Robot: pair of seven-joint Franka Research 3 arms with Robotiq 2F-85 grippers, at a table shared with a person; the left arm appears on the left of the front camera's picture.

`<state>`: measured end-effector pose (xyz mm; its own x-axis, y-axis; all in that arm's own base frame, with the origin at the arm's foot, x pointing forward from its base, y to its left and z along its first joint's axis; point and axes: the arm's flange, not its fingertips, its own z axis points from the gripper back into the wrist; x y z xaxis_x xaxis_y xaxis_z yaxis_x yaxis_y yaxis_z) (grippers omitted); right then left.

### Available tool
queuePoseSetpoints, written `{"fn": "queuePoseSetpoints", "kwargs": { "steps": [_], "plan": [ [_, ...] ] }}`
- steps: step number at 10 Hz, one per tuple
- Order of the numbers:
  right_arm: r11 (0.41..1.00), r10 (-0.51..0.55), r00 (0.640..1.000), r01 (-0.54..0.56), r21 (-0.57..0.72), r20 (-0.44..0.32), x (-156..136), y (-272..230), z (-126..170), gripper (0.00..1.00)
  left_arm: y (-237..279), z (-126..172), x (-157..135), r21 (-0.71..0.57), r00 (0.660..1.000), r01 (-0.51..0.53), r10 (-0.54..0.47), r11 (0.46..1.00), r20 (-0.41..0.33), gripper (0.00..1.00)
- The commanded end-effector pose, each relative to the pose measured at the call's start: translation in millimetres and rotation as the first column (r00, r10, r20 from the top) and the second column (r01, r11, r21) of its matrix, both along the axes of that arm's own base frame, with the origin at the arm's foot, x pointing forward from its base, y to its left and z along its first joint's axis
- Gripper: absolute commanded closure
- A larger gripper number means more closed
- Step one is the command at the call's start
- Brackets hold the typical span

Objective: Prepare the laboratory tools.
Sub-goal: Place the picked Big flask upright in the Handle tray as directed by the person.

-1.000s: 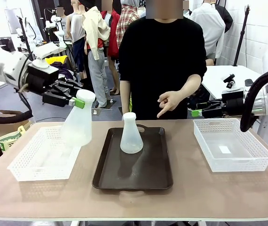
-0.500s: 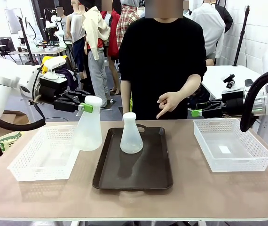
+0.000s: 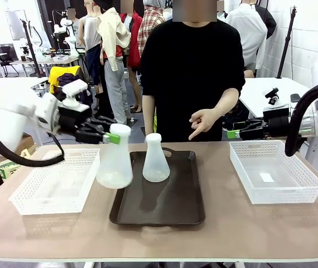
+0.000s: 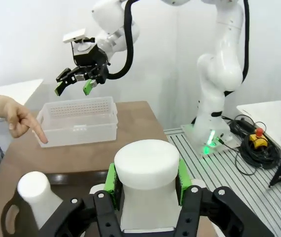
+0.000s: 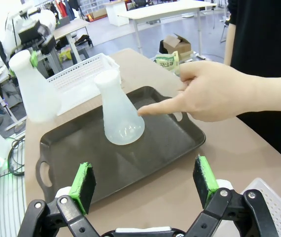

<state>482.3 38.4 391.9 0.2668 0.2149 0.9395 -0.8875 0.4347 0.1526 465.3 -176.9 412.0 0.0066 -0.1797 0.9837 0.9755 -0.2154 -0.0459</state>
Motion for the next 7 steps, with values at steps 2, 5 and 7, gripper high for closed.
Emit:
{"fn": "queuePoseSetpoints", "kwargs": {
  "steps": [2, 5, 7],
  "plan": [
    [1.000, -0.001, 1.000, 0.001, 0.000, 0.000, -0.4, 0.1, 0.0, 0.00, -46.0, -49.8, 3.1, -0.119, 0.994, -0.059, 0.069, 0.991, 0.088, 1.00],
    [1.000, -0.001, 1.000, 0.001, 0.000, 0.000, -0.4, 0.1, 0.0, 0.00, -60.7, -79.5, 15.7, -0.129, 0.994, -0.073, 0.083, 0.989, 0.076, 1.00],
    [1.000, -0.001, 1.000, 0.001, 0.000, 0.000, -0.4, 0.1, 0.0, 0.00, -65.9, -87.2, 14.7, -0.118, 0.996, -0.054, 0.062, 0.992, 0.067, 1.00]
  ]
}}
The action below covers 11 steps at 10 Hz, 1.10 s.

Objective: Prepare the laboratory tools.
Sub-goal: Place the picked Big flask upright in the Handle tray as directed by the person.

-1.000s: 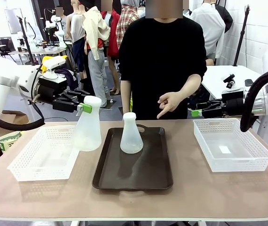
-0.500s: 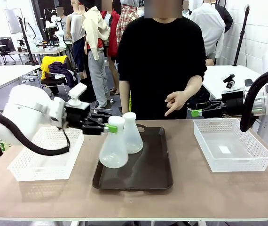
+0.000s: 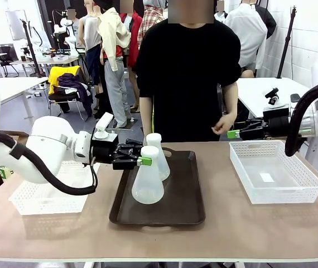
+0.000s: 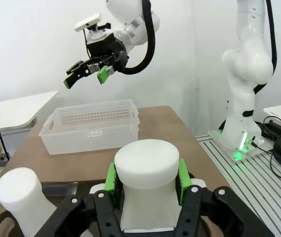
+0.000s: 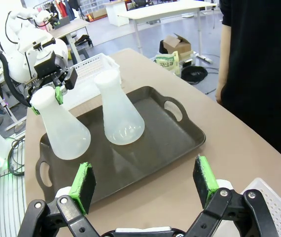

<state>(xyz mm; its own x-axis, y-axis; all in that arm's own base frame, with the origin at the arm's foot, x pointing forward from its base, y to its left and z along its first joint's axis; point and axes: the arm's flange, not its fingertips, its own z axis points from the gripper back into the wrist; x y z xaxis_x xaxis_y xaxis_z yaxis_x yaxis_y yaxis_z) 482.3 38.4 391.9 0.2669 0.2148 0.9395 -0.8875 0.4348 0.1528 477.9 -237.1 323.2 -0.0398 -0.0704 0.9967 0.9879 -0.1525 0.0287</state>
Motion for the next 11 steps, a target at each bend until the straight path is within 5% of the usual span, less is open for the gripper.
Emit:
{"fn": "queuePoseSetpoints", "kwargs": {
  "steps": [1, 3, 7, 8, 11],
  "plan": [
    [1.000, 0.000, 1.000, 0.000, 0.000, 0.001, -0.4, 0.1, 0.1, 0.00, -6.4, -7.8, 6.2, 0.012, 1.000, 0.015, -0.015, 1.000, -0.005, 1.00],
    [1.000, 0.000, 1.000, 0.000, 0.000, 0.001, -0.4, 0.1, 0.1, 0.00, -5.3, -13.1, 8.4, 0.010, 1.000, 0.021, -0.021, 1.000, -0.013, 0.92],
    [1.000, 0.000, 1.000, 0.000, 0.000, 0.001, -0.4, 0.1, 0.1, 0.00, -3.4, -21.0, 10.8, 0.049, 0.999, 0.032, -0.030, 0.998, -0.040, 0.12],
    [1.000, 0.000, 1.000, 0.000, 0.000, 0.001, -0.4, 0.1, 0.1, 0.00, -1.8, -20.1, 9.3, 0.051, 0.998, 0.029, -0.027, 0.998, -0.048, 0.00],
    [1.000, 0.000, 1.000, 0.000, 0.000, 0.001, -0.4, 0.1, 0.1, 0.00, 2.8, -19.9, 4.2, 0.099, 0.998, 0.031, -0.026, 0.995, -0.054, 0.00]
  ]
}}
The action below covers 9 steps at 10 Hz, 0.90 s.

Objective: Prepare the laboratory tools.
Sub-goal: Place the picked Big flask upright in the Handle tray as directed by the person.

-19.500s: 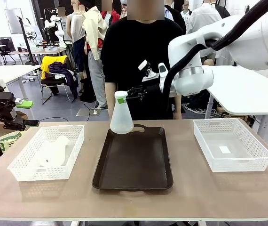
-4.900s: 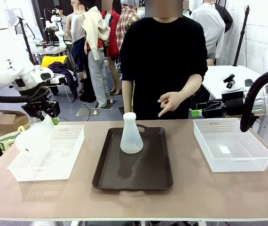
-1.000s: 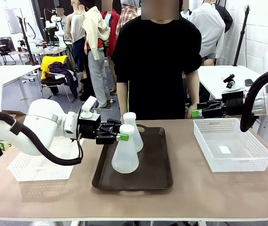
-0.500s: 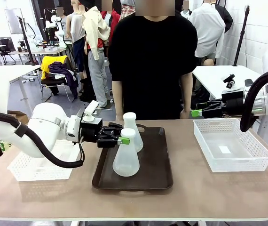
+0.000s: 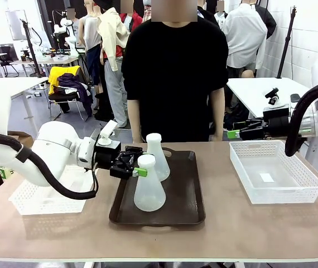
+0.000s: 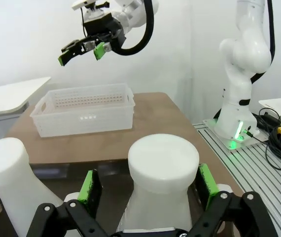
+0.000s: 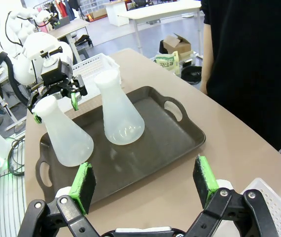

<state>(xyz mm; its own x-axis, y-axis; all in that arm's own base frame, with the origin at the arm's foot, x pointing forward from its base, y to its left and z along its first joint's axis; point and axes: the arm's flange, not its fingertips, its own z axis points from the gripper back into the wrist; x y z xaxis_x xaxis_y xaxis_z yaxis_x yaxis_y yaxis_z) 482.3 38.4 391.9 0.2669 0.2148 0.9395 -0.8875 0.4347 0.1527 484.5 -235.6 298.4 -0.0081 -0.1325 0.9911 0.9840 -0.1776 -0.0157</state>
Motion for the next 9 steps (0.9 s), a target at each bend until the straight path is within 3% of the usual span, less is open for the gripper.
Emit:
{"fn": "queuePoseSetpoints", "kwargs": {
  "steps": [1, 5, 6, 9],
  "plan": [
    [1.000, -0.001, 1.000, 0.001, 0.000, 0.001, -0.4, 0.1, 0.1, 0.00, 4.5, 2.6, -4.7, 0.045, 0.999, 0.007, -0.005, 0.999, -0.037, 0.00],
    [1.000, -0.001, 1.000, 0.001, 0.000, 0.001, -0.4, 0.1, 0.1, 0.00, 17.3, 3.4, -7.8, 0.040, 0.998, -0.018, 0.021, 0.999, -0.067, 0.00],
    [1.000, -0.001, 1.000, 0.001, 0.000, 0.001, -0.4, 0.1, 0.1, 0.00, 9.4, -4.0, -4.6, 0.027, 0.999, -0.005, 0.006, 1.000, -0.035, 0.00],
    [1.000, -0.001, 1.000, 0.001, 0.000, 0.001, -0.4, 0.1, 0.1, 0.00, 9.4, -4.0, -4.6, 0.027, 0.999, -0.005, 0.006, 1.000, -0.035, 0.00]
  ]
}}
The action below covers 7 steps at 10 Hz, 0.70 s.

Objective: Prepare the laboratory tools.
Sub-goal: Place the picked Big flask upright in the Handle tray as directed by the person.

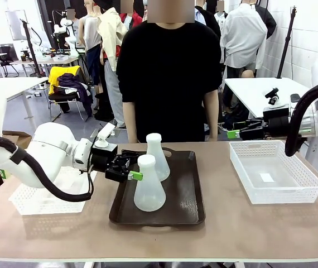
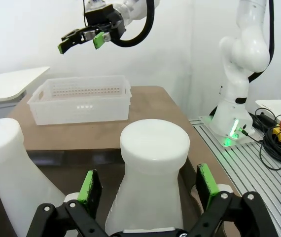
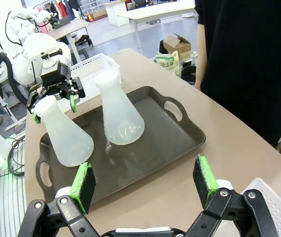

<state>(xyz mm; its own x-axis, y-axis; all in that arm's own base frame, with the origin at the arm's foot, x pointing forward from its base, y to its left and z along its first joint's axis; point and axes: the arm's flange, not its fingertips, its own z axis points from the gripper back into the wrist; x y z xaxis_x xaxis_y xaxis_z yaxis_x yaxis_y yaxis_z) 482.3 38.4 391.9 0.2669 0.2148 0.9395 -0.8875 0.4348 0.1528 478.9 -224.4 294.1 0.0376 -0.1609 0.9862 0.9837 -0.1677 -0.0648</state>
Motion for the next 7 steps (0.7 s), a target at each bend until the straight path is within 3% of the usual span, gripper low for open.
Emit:
{"fn": "queuePoseSetpoints", "kwargs": {
  "steps": [1, 7],
  "plan": [
    [1.000, 0.000, 1.000, 0.000, 0.000, 0.001, -0.4, 0.1, 0.1, 0.00, -1.8, 0.4, 0.9, -0.002, 1.000, 0.004, -0.004, 1.000, 0.010, 0.00],
    [1.000, 0.000, 1.000, 0.000, 0.000, 0.001, -0.4, 0.1, 0.1, 0.00, -1.8, 0.4, 0.9, -0.002, 1.000, 0.004, -0.004, 1.000, 0.010, 0.00]
  ]
}}
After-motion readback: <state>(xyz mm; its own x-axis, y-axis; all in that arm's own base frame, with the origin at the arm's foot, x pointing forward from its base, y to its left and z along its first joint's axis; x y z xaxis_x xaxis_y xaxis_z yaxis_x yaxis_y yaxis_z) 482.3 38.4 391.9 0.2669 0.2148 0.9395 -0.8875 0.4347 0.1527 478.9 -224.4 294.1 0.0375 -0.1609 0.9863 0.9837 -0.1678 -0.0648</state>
